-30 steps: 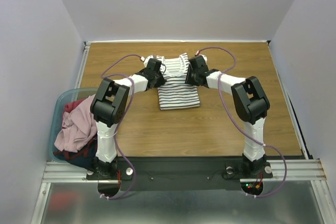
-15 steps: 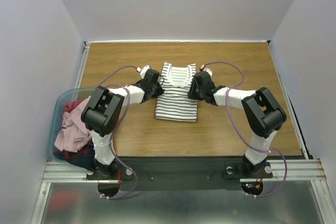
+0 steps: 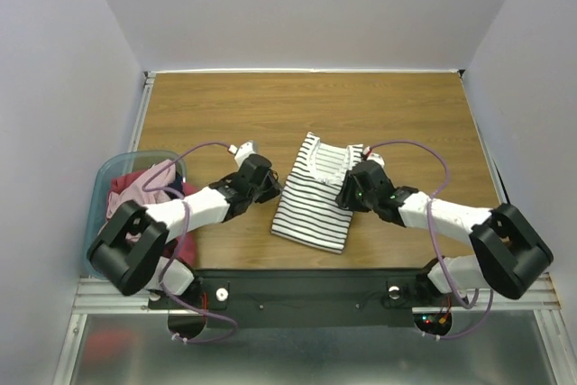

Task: Fold and stack the tank tops
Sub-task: Fold the tank top

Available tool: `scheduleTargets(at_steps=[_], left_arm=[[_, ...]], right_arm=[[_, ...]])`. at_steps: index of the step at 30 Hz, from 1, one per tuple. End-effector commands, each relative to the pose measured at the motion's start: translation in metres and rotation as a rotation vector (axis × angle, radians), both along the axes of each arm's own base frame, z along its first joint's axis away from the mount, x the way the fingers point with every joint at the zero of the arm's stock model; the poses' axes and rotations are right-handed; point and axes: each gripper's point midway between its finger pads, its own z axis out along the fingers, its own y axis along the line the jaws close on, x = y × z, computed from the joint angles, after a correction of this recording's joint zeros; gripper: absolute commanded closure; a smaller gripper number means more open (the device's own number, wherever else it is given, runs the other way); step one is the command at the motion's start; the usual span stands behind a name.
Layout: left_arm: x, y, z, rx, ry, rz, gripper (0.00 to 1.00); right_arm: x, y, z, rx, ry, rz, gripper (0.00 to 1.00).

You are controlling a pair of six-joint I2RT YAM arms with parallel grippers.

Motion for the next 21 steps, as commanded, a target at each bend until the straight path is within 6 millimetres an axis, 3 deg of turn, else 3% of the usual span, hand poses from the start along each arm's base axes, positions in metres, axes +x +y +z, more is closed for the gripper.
scheduleTargets(at_steps=[1, 2, 5, 11, 15, 21], left_arm=[[0.000, 0.012, 0.042, -0.020, -0.096, 0.032, 0.65], [-0.005, 0.017, 0.051, -0.035, -0.109, 0.039, 0.64], [-0.034, 0.025, 0.041, -0.064, -0.052, 0.042, 0.61], [-0.092, 0.038, 0.003, -0.090, 0.078, 0.071, 0.50], [-0.112, 0.038, -0.010, -0.073, 0.133, 0.072, 0.49], [-0.122, 0.035, -0.021, -0.003, 0.167, 0.062, 0.48]], right_arm=[[-0.003, -0.007, 0.030, 0.014, -0.037, -0.020, 0.52], [-0.006, -0.006, 0.035, 0.029, -0.034, -0.012, 0.53], [-0.024, -0.011, 0.043, 0.062, -0.019, -0.007, 0.52], [-0.078, -0.011, 0.033, 0.081, 0.076, 0.024, 0.53], [-0.110, -0.011, 0.018, 0.084, 0.150, 0.020, 0.53], [-0.149, -0.010, -0.006, 0.074, 0.228, 0.039, 0.52]])
